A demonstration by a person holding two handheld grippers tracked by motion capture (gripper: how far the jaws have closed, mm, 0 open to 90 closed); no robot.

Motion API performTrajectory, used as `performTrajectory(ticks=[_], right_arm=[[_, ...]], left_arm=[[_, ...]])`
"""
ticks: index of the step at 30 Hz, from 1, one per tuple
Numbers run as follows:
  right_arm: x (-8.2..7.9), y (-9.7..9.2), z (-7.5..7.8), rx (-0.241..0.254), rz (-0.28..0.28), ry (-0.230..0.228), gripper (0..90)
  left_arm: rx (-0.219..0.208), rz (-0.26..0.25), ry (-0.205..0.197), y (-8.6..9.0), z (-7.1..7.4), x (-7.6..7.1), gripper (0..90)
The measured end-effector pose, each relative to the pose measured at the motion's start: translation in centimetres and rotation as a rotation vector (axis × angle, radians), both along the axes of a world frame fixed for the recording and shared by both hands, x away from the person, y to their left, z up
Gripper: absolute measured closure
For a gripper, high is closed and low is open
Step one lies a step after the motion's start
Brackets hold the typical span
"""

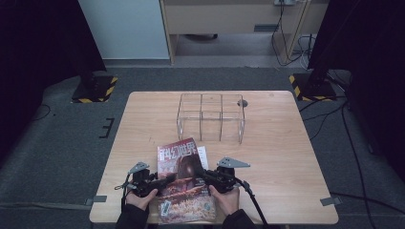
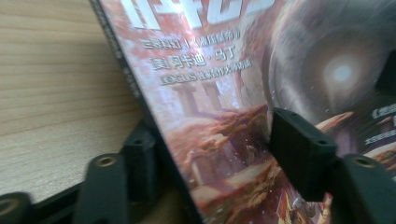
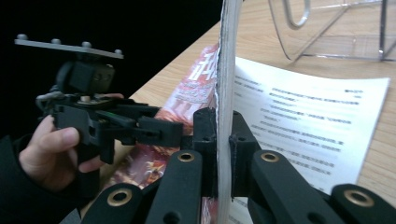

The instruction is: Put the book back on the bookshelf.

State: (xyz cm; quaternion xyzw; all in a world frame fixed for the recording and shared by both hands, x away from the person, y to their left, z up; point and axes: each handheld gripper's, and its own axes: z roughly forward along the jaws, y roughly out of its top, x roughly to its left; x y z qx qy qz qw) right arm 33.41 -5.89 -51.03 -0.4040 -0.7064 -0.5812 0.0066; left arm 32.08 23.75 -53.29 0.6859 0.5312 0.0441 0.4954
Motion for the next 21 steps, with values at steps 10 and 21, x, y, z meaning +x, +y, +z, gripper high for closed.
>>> performTrajectory(ticks=[10, 21], right_arm=[[0.2, -0.1, 0.0, -0.016, -0.006, 0.016, 85.0], [0.8, -0.6, -0.6, -0.072, -0.047, 0.054, 75.4]], left_arm=[[0.009, -0.031, -0.022, -1.2, 1.1, -0.6, 58.6], [0.004, 0.034, -0.039, -2.0, 3.2, -1.5, 78.3]])
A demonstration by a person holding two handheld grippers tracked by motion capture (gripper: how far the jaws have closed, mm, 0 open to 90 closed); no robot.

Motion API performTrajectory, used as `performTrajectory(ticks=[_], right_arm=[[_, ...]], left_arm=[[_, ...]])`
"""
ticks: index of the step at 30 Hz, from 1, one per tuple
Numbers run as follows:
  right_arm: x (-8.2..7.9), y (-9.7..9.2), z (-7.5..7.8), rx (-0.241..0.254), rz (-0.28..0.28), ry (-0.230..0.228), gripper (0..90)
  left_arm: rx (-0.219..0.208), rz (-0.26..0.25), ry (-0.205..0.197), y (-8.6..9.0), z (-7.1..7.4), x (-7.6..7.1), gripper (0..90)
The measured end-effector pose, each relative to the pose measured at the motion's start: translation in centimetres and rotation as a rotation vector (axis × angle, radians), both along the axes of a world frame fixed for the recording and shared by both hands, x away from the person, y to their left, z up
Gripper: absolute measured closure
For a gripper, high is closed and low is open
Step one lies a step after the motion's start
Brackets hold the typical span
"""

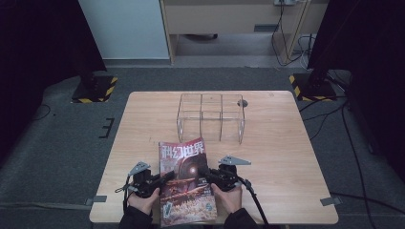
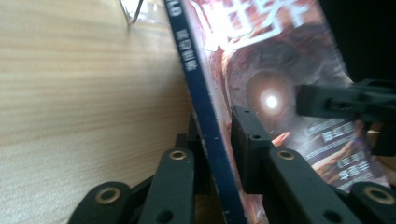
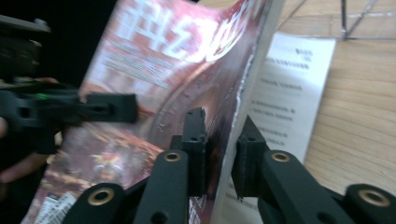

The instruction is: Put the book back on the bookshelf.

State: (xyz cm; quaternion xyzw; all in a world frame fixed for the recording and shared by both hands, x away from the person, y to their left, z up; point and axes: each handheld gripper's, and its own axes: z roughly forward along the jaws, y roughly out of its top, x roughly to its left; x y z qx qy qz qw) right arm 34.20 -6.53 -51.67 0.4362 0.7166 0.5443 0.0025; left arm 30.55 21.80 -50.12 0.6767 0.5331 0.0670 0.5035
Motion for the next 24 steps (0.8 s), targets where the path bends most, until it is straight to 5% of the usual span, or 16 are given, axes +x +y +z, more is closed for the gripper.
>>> performTrajectory(ticks=[8, 15, 18, 24], right_arm=[[0.3, -0.4, -0.1, -0.008, -0.015, -0.001, 60.8], [0.5, -1.3, 0.2, -0.057, -0.064, -0.059, 46.6], [0.6, -2.4, 0.7, -0.076, -0.102, -0.093, 39.4], [1.4, -5.3, 0.8, -0.188, -0.176, -0.12, 23.7]], left_arm=[[-0.034, 0.035, -0.055, -0.1, 1.7, -0.5, 83.5], [-0.049, 0.026, -0.095, -0.3, 3.3, -0.6, 83.7], [-0.017, 0.033, -0.126, -0.5, 4.1, -0.7, 83.7], [-0.047, 0.048, -0.165, -0.1, 6.0, -0.7, 83.7]])
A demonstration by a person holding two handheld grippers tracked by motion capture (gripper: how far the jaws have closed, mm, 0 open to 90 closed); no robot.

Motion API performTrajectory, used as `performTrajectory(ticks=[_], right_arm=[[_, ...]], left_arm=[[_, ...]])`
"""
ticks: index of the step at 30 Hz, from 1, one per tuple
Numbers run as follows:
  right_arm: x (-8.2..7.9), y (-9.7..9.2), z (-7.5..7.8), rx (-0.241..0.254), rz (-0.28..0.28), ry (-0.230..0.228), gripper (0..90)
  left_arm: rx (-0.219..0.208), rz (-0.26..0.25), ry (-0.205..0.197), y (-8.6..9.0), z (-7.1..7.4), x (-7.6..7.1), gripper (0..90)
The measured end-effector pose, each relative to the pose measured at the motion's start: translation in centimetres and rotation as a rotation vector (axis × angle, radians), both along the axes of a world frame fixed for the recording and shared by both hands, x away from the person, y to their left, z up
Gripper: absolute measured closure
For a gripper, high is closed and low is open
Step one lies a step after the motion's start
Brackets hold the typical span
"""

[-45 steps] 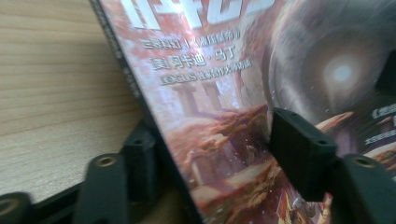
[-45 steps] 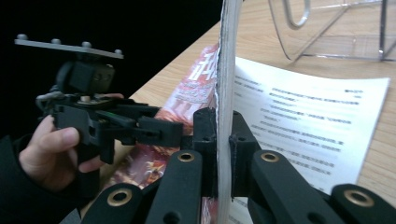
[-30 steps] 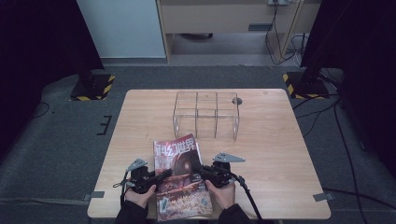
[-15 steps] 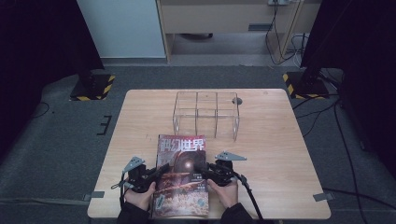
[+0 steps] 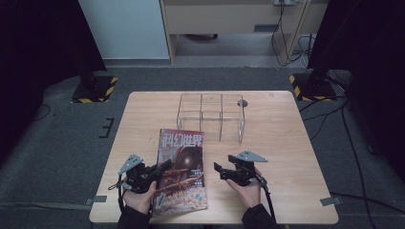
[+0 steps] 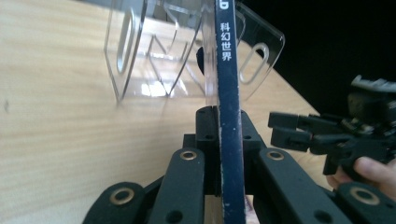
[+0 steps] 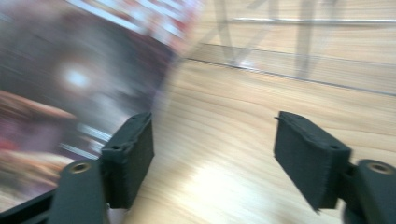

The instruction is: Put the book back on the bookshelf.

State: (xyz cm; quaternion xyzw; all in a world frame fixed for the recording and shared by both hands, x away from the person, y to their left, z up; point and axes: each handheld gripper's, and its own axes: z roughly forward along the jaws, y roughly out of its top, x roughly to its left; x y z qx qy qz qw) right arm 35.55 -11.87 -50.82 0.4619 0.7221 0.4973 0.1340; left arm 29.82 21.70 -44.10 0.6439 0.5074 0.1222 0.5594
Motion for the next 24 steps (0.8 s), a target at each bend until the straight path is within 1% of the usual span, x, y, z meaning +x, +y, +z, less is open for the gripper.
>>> performTrajectory(ticks=[2, 4, 6, 7, 10, 12, 15, 19, 21, 24], right_arm=[[0.2, -1.0, -0.1, -0.028, -0.023, 0.017, 21.2], [0.4, -1.9, -0.3, -0.069, -0.032, 0.039, 17.9], [0.4, -2.7, -0.6, -0.109, -0.038, 0.055, 16.3], [0.5, -3.1, -0.7, -0.132, -0.036, 0.061, 15.6], [0.4, -4.4, -1.2, -0.178, -0.046, 0.085, 13.3], [0.4, -5.5, -1.6, -0.206, -0.058, 0.089, 12.6], [0.1, -7.1, -1.9, -0.23, -0.085, 0.098, 12.1], [-0.2, -9.2, -2.1, -0.268, -0.128, 0.115, 11.8], [-0.3, -10.1, -2.1, -0.285, -0.148, 0.112, 11.6], [-0.4, -11.1, -2.2, -0.293, -0.171, 0.105, 10.9]], left_arm=[[-0.003, 0.014, -0.021, 0.0, 0.7, 0.1, 83.7], [-0.018, 0.023, -0.03, 0.1, 1.3, 0.3, 83.7], [-0.024, 0.031, -0.037, 0.0, 1.8, 0.5, 83.7], [-0.022, 0.034, -0.041, 0.0, 2.1, 0.6, 83.7], [-0.002, 0.044, -0.051, -0.3, 2.8, 1.0, 83.7], [0.01, 0.048, -0.054, -0.5, 3.2, 1.3, 83.7], [0.024, 0.047, -0.049, -0.9, 3.8, 1.9, 83.7], [0.052, 0.048, -0.055, -1.4, 4.7, 2.3, 83.7], [0.067, 0.047, -0.063, -1.7, 5.1, 2.5, 83.7], [0.083, 0.046, -0.075, -2.1, 5.7, 2.7, 83.7]])
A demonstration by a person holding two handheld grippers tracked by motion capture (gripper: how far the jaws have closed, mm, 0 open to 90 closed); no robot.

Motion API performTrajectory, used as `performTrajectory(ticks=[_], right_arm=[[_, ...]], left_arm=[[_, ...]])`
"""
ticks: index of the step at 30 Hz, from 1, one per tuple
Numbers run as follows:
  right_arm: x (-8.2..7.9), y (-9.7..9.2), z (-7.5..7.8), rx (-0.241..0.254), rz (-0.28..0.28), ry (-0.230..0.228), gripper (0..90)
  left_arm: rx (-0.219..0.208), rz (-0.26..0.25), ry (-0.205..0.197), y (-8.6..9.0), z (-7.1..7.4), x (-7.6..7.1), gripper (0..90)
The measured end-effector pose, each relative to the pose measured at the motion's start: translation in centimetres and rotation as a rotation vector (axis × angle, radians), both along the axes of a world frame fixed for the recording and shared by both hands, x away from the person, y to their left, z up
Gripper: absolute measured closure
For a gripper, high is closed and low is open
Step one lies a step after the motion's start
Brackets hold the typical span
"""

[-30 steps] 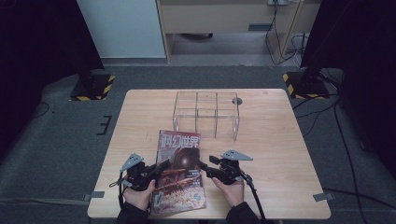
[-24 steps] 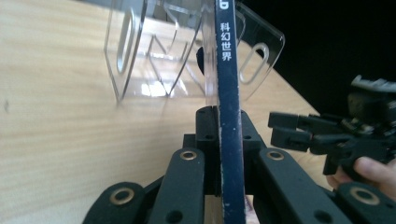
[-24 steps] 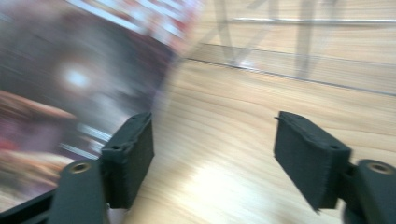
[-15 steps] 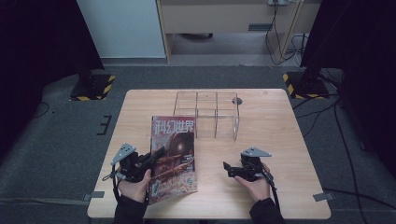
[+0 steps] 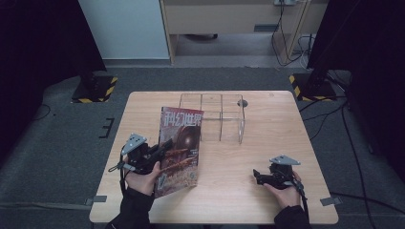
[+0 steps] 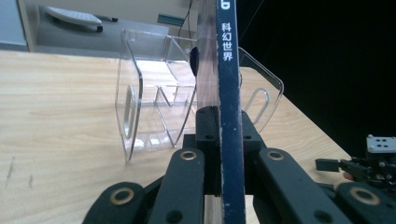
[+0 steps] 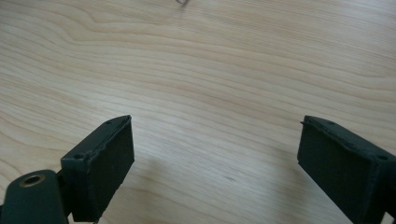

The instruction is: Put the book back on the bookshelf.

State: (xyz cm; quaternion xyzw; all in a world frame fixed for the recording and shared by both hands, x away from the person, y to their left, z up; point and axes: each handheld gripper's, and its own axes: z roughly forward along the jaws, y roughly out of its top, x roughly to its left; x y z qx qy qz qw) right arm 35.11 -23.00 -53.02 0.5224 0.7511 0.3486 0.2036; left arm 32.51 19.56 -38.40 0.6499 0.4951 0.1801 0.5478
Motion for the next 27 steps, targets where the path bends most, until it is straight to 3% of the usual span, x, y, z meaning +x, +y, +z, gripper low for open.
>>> performTrajectory(ticks=[5, 13, 27], right_arm=[[-0.2, -1.6, -0.2, -0.008, -0.028, 0.0, 10.4], [-0.1, -3.1, -0.7, -0.038, -0.069, 0.001, 9.6], [0.0, -3.2, -0.8, -0.05, -0.078, 0.008, 8.4]], left_arm=[[0.052, 0.01, -0.017, -0.7, 1.0, 0.4, 83.7], [0.042, 0.021, -0.041, -0.5, 2.5, 0.7, 83.7], [0.052, 0.05, -0.121, -1.3, 5.3, 1.5, 83.7]])
